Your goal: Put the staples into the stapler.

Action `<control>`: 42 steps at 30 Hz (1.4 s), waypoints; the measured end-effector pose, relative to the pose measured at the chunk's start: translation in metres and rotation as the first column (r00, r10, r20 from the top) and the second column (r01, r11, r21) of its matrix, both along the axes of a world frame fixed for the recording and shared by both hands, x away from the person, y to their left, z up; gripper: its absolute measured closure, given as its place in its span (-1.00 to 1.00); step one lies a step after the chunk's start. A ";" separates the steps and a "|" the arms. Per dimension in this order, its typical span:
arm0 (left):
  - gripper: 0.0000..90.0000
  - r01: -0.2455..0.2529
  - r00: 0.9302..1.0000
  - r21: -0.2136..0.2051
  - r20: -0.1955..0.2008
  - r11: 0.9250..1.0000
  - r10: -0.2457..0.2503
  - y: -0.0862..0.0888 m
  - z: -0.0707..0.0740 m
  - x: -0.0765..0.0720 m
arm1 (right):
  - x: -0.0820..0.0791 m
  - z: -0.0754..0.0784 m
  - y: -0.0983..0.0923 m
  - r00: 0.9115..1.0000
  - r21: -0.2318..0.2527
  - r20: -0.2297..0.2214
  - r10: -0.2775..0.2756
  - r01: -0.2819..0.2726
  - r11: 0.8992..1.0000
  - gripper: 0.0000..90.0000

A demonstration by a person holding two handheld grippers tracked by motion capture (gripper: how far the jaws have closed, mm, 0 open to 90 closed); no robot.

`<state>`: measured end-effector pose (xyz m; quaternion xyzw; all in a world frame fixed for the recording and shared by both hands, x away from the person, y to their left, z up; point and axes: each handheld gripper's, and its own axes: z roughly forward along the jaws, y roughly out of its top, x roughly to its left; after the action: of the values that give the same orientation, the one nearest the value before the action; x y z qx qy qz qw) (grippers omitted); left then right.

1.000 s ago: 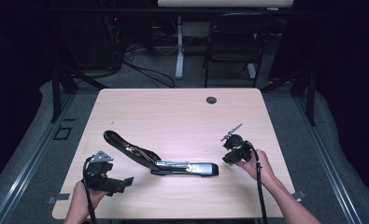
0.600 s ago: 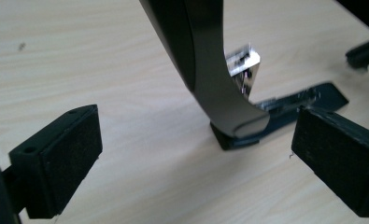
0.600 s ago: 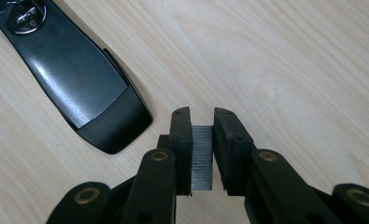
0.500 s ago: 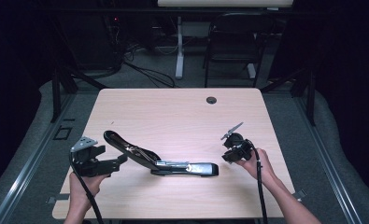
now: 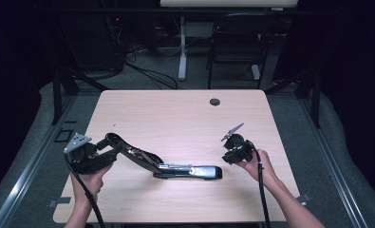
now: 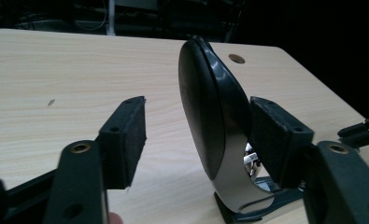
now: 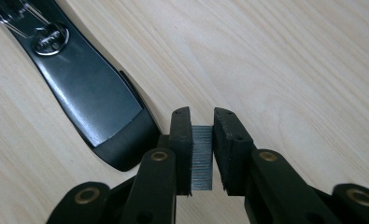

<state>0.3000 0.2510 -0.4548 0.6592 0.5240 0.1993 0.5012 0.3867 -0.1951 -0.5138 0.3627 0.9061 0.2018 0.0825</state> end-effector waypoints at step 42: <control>0.33 -0.010 0.997 0.038 0.079 0.999 0.007 -0.010 0.000 -0.003 | 0.004 0.031 0.070 0.971 0.146 0.110 0.212 -0.227 0.963 0.73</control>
<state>0.2974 0.2412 -0.4551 0.6581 0.5026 0.2371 0.5080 0.3905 -0.1250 -0.4823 0.2553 0.9171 0.2973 0.0730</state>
